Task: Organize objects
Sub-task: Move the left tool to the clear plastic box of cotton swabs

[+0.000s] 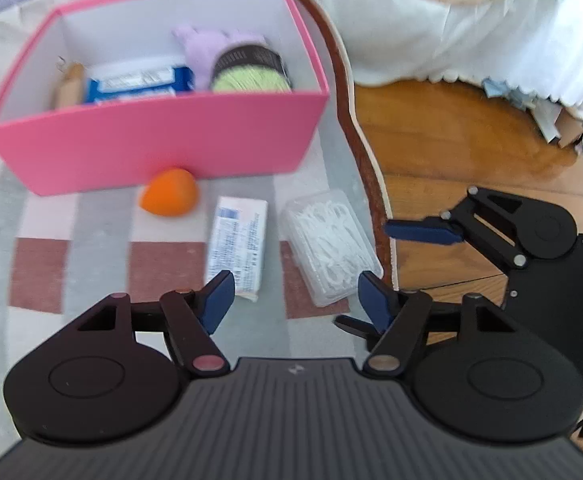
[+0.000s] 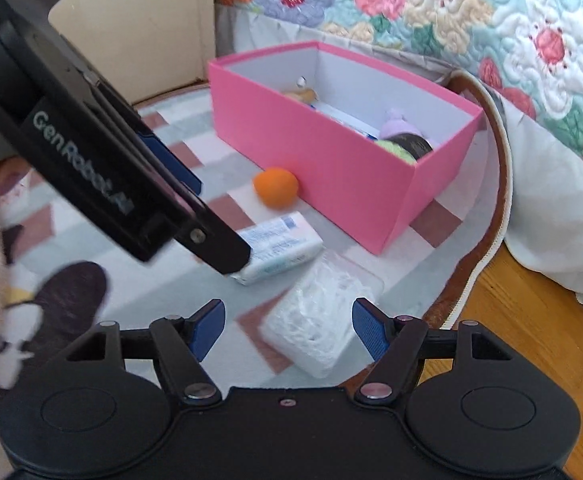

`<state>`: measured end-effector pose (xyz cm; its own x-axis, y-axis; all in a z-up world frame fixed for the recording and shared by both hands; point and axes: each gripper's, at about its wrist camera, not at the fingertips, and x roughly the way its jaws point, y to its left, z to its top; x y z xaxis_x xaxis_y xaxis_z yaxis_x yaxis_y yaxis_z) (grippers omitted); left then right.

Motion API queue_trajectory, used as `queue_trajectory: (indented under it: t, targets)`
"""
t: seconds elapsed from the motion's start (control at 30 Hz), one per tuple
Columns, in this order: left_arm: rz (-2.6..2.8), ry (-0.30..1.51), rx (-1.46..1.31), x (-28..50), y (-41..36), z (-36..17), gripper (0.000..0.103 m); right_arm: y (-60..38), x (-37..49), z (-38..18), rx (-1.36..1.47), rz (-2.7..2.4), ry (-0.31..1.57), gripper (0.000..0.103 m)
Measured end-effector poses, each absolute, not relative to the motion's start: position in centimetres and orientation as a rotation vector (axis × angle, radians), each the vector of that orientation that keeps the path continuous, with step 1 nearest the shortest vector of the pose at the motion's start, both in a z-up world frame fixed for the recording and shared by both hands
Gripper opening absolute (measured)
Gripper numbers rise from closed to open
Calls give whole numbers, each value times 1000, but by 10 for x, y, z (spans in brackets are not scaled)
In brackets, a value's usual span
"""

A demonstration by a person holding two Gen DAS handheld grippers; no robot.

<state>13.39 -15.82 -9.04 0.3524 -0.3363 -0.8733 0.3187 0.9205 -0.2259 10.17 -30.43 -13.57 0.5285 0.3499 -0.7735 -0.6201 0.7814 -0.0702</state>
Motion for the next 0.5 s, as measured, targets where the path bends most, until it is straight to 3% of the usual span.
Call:
queue_trajectory:
  t: [0.23, 0.4, 0.5]
  targets:
    - [-396, 1157, -79, 143, -170, -130, 46, -316, 115, -160, -242, 562, 904, 75]
    - [-382, 1152, -184, 140, -151, -139, 38, -320, 103, -161, -52, 592, 955, 52]
    - [-351, 1159, -205, 140, -139, -138, 37, -308, 97, -162, -12, 592, 968, 47]
